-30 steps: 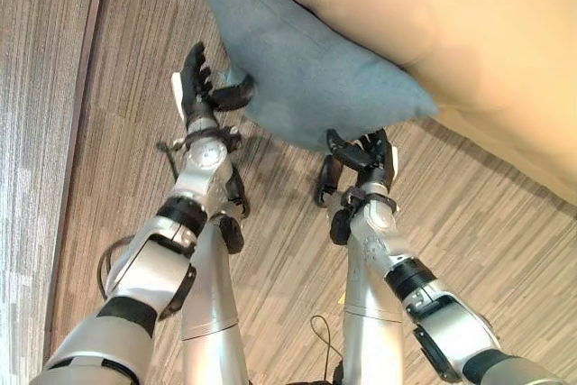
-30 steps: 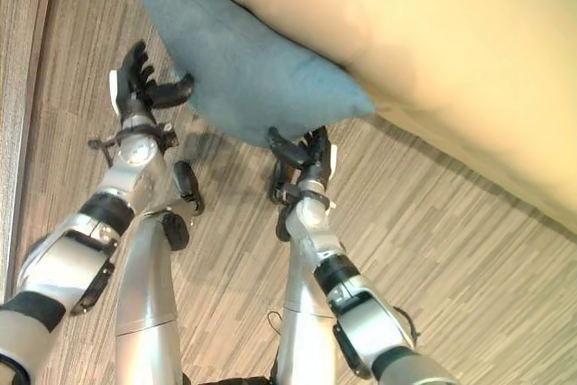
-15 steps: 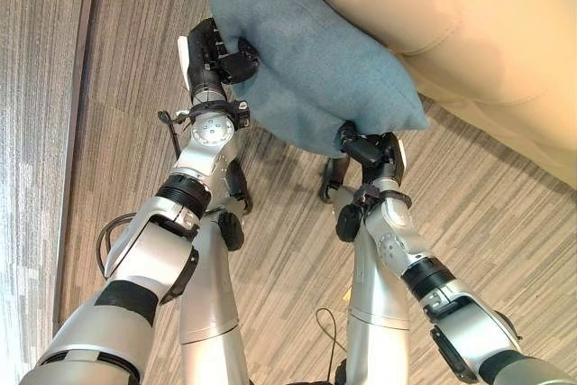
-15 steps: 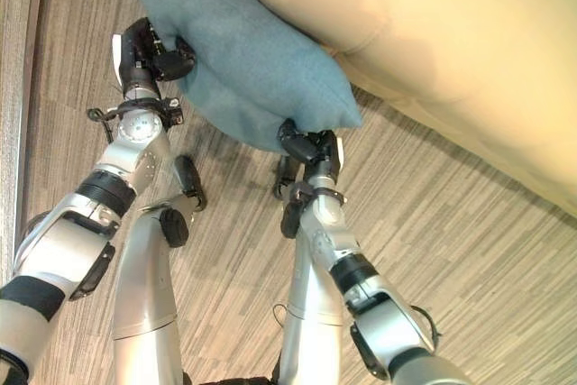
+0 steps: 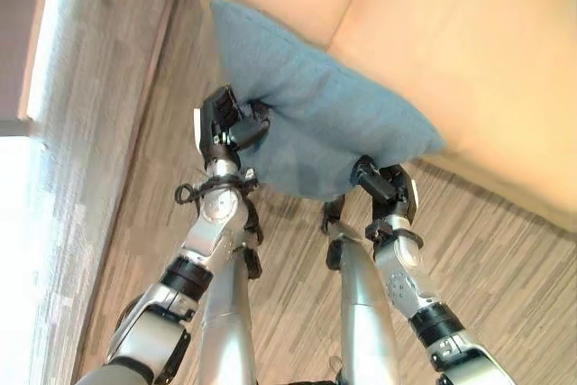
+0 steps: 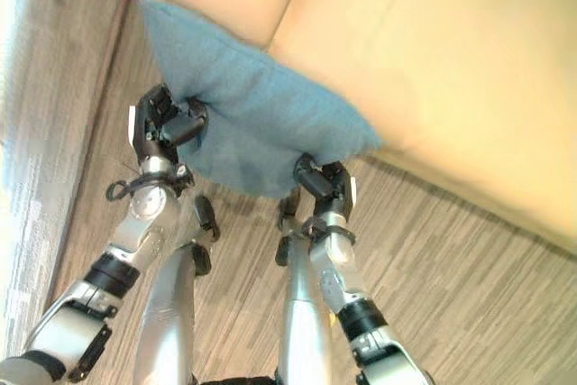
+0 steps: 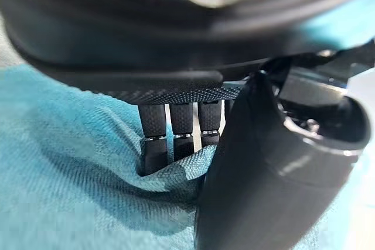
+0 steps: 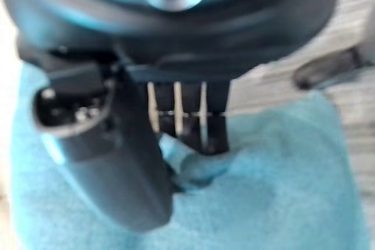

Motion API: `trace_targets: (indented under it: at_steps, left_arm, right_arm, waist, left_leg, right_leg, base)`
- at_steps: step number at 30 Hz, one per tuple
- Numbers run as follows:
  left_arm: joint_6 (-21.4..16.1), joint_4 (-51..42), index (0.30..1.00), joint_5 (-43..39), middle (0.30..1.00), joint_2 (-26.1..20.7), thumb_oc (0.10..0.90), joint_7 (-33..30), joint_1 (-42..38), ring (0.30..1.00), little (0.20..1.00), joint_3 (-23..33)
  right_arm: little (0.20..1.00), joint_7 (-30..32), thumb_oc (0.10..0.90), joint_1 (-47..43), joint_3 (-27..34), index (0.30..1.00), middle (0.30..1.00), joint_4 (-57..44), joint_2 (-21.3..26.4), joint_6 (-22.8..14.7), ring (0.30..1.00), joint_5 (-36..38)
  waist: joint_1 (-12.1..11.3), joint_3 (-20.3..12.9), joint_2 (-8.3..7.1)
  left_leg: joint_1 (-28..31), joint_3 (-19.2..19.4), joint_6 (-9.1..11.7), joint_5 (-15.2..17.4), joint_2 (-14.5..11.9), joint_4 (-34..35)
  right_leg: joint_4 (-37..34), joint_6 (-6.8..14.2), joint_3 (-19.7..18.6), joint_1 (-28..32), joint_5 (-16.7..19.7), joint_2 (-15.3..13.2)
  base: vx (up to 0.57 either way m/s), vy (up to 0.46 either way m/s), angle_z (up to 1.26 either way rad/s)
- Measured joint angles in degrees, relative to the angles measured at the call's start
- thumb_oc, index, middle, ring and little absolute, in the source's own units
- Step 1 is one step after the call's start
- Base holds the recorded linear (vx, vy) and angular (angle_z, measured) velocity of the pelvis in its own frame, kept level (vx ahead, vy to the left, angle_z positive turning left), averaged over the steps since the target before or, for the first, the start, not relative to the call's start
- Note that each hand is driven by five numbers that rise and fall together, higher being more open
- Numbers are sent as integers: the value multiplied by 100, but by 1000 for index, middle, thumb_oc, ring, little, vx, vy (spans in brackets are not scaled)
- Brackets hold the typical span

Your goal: Pick up all the scattered cushions and arrange them neatly on the sofa.

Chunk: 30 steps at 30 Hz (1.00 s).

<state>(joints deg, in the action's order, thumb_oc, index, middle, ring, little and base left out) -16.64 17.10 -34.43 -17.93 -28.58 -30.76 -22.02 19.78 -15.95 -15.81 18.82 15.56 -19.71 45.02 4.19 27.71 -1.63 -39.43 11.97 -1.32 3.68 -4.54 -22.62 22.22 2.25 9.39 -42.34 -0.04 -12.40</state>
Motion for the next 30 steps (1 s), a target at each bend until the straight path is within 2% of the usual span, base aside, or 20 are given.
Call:
trace_targets:
  at_steps: [2,5,8,11,12,13,15,17,18,19,20,21,22,23,24,25,27,28,30]
  left_arm:
    - [-28,-214,300,142,300,-108,400,79,110,300,300,-27]
    - [-26,-388,300,502,300,-219,400,97,493,300,300,-103]
    - [-22,-766,300,986,300,-419,400,171,634,300,300,-279]
    - [30,-1225,300,1266,300,-770,400,255,644,300,300,-461]
    - [11,-1349,300,1504,300,-713,400,409,755,300,300,-580]
    - [8,-1409,300,1540,300,-647,400,450,748,300,300,-642]
    - [19,-1621,300,1475,300,-541,400,618,722,300,300,-733]
    - [65,-1722,300,1372,300,-561,400,776,711,300,300,-784]
    - [66,-1704,300,1367,300,-598,400,775,712,300,300,-846]
    - [88,-1684,300,1362,300,-583,400,766,721,300,300,-900]
    - [89,-1646,300,1360,300,-559,400,765,732,300,300,-898]
    - [94,-1605,300,1381,300,-466,400,774,734,300,300,-981]
    - [95,-1585,300,1382,300,-359,400,776,725,300,300,-1062]
    - [95,-1560,300,1425,300,-281,400,776,705,300,300,-1155]
    - [94,-1504,300,1483,300,-209,400,795,686,300,300,-1241]
    - [96,-1442,300,1493,300,-175,400,797,657,300,300,-1371]
    - [145,-1265,300,1558,300,-82,400,875,611,300,300,-1582]
    - [183,-1200,300,1652,300,-76,400,935,636,300,300,-1619]
    - [207,-956,300,1653,300,-68,400,946,640,300,300,-1616]
  right_arm:
    - [300,-84,400,125,153,300,300,-201,-29,-3,300,-10]
    - [300,-208,400,347,286,300,300,-231,-37,12,300,-66]
    - [300,-334,400,716,547,300,300,-452,14,21,300,-267]
    - [300,-492,400,888,815,300,300,-411,-21,50,300,-481]
    - [300,-506,400,1135,897,300,300,-415,-34,17,300,-544]
    - [300,-532,400,1225,988,300,300,-412,-40,12,300,-568]
    - [300,-535,400,1331,1159,300,300,-372,-106,16,300,-571]
    - [300,-541,400,1436,1164,300,300,-351,-247,24,300,-585]
    - [300,-522,400,1492,1165,300,300,-343,-330,26,300,-595]
    - [300,-479,400,1516,1125,300,300,-332,-322,40,300,-627]
    - [300,-436,400,1550,1114,300,300,-332,-278,46,300,-630]
    - [300,-401,400,1622,1113,300,300,-348,-225,51,300,-634]
    - [300,-332,400,1641,1157,300,300,-351,-144,51,300,-634]
    - [300,-291,400,1665,1191,300,300,-352,-72,51,300,-636]
    - [300,-235,400,1710,1253,300,300,-349,-25,60,300,-637]
    - [300,-178,400,1788,1310,300,300,-347,-25,52,300,-639]
    - [300,20,400,1937,1434,300,300,-348,8,54,300,-673]
    - [300,102,400,1941,1481,300,300,-323,-7,91,300,-724]
    - [300,175,400,2058,1407,300,300,-319,-19,113,300,-753]
  waist:
    - [10,11,-3]
    - [15,53,-4]
    - [36,-53,39]
    - [164,-45,50]
    - [161,-448,108]
    - [192,-591,148]
    - [323,-640,173]
    - [274,-726,84]
    - [274,-798,-28]
    - [231,-871,-97]
    - [143,-964,-113]
    - [125,-1099,-106]
    - [83,-1183,-104]
    - [144,-1222,-90]
    - [124,-1231,-95]
    - [167,-1261,-80]
    - [161,-1299,-56]
    - [120,-1371,72]
    - [161,-1482,287]
  left_leg:
    - [535,-12,30,-175,60,451]
    - [1722,21,130,-265,58,1035]
    - [2334,17,208,-378,32,1472]
    - [3101,119,289,-460,-30,1819]
    - [3189,170,289,-456,-50,1955]
    - [3199,186,296,-454,-82,1985]
    - [3389,302,403,-439,-216,1948]
    - [3517,473,616,-253,-460,1486]
    - [3531,487,619,-260,-487,1200]
    - [3462,355,566,-267,-548,643]
    - [3417,239,474,-291,-620,362]
    - [3291,-175,545,-101,-382,275]
    - [3280,-485,526,22,-132,443]
    - [3166,-557,387,162,79,544]
    - [3099,-605,317,166,307,845]
    - [2871,-533,246,172,539,932]
    - [2464,-491,220,-25,859,1338]
    - [2237,-559,-23,-250,864,1731]
    - [2176,-735,-33,-459,810,2076]
  right_leg:
    - [-296,8,119,493,93,12]
    - [-698,7,202,1583,96,116]
    - [-936,21,330,2134,86,197]
    - [-1135,16,383,2786,89,316]
    - [-1306,18,352,2863,87,376]
    - [-1393,25,336,2892,82,421]
    - [-1585,18,403,3169,77,588]
    - [-1427,-189,391,3262,-150,761]
    - [-1427,-221,274,3303,-182,796]
    - [-1404,-286,-31,3419,-250,826]
    - [-1402,-356,-206,3457,-172,832]
    - [-1484,-352,-529,3477,-146,884]
    - [-1552,-372,-743,3495,-92,897]
    - [-1718,-394,-949,3603,-83,923]
    - [-1828,-391,-1063,3689,5,910]
    - [-1948,-418,-1212,3798,-53,956]
    - [-2161,-414,-1451,3988,-97,983]
    - [-2197,-344,-1693,4048,-48,1138]
    - [-2190,-333,-1892,4225,-148,1354]
  base:
    - [148,-108,10]
    - [120,-147,-5]
    - [118,-200,1]
    - [90,-204,-17]
    - [61,-218,-25]
    - [95,-356,-19]
    - [77,-352,-18]
    - [84,-390,-59]
    - [72,-212,-89]
    - [106,-139,-107]
    - [148,-60,-118]
    - [167,-49,-123]
    - [139,-31,-103]
    - [163,-17,-110]
    - [206,-12,-81]
    - [272,-25,-77]
    - [336,49,-88]
    - [303,97,-121]
    - [217,107,-109]
